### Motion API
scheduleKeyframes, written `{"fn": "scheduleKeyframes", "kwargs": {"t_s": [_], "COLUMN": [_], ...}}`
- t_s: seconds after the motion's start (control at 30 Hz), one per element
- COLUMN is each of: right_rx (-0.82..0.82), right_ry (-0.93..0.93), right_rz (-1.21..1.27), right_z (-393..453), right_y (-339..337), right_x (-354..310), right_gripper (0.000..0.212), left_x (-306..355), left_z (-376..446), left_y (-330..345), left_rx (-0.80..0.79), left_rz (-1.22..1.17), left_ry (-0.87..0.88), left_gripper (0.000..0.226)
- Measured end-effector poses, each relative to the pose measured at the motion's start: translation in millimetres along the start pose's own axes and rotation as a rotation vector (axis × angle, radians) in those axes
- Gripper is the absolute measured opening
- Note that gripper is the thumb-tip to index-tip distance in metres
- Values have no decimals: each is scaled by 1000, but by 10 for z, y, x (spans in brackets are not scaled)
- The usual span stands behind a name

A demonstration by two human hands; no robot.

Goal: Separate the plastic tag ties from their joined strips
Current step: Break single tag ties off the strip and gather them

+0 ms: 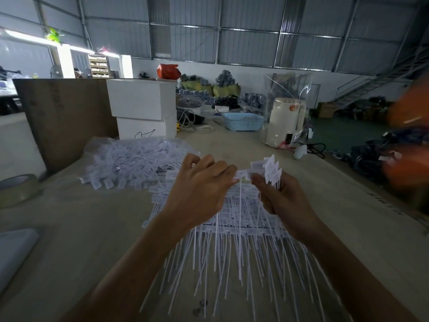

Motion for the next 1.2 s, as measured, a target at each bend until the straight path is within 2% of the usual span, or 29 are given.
{"fn": "scheduleKeyframes", "kwargs": {"t_s": [0.07, 0.13, 0.23, 0.33, 0.5, 0.67, 0.7, 0.77, 0.83, 0.87, 0.93, 1.0, 1.07, 1.1, 1.13, 1.2], "right_rx": [23, 53, 101, 115, 35, 44, 69, 139, 166, 176, 198, 225, 289, 336, 382, 427], "right_ry": [-47, -113, -172, -78, -50, -138, -178, -259, -368, -412, -468, -512, -472, -390, -292, -166], "right_rz": [-78, -183, -297, -225, -251, -411, -470, -580, -640, -668, -726, -751, -750, -719, -667, -517], "right_z": [0, -18, -31, 19, 14, -23, -24, -31, -73, -94, -95, -102, -72, -25, 22, 70], "right_y": [-11, -22, -25, -43, -41, -11, -7, -16, -19, -23, -37, -65, -153, -257, -383, -584], "right_x": [-15, -59, -93, -23, -54, -159, -173, -203, -259, -277, -276, -278, -247, -216, -174, -120], "right_gripper": [25, 15, 17, 12, 38, 22, 25, 35, 22, 21, 32, 25, 20, 24, 32, 38], "left_x": [-17, -51, -117, -127, -92, -94, -93, -94, -108, -116, -108, -83, -73, -84, -105, -170], "left_z": [-17, -23, -36, -27, -5, -19, -9, 11, -5, -25, -72, -98, -92, -83, -70, -58], "left_y": [43, 83, 94, 66, 8, 28, 42, 93, 150, 186, 295, 382, 377, 342, 304, 241], "left_rx": [-23, -24, 31, 52, 91, 108, 108, 92, 92, 91, 38, 5, 67, 109, 142, 162], "left_rz": [-52, -189, -394, -372, -389, -461, -500, -605, -753, -850, -1062, -1290, -1552, -1645, -1673, -1506], "left_ry": [-29, -99, -187, -182, -173, -171, -167, -178, -228, -270, -362, -415, -454, -459, -445, -406], "left_gripper": [28, 30, 30, 31, 31, 30, 30, 24, 22, 23, 28, 23, 21, 21, 20, 16]}}
Point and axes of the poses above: each hand's wrist, its own z-axis towards the middle knuckle, its own y-axis out of the palm, x = y × z, the point moved 8 cm from there along z, towards the middle knuckle, and after that the axes turned 14 degrees about y, right-handed, at the moved point
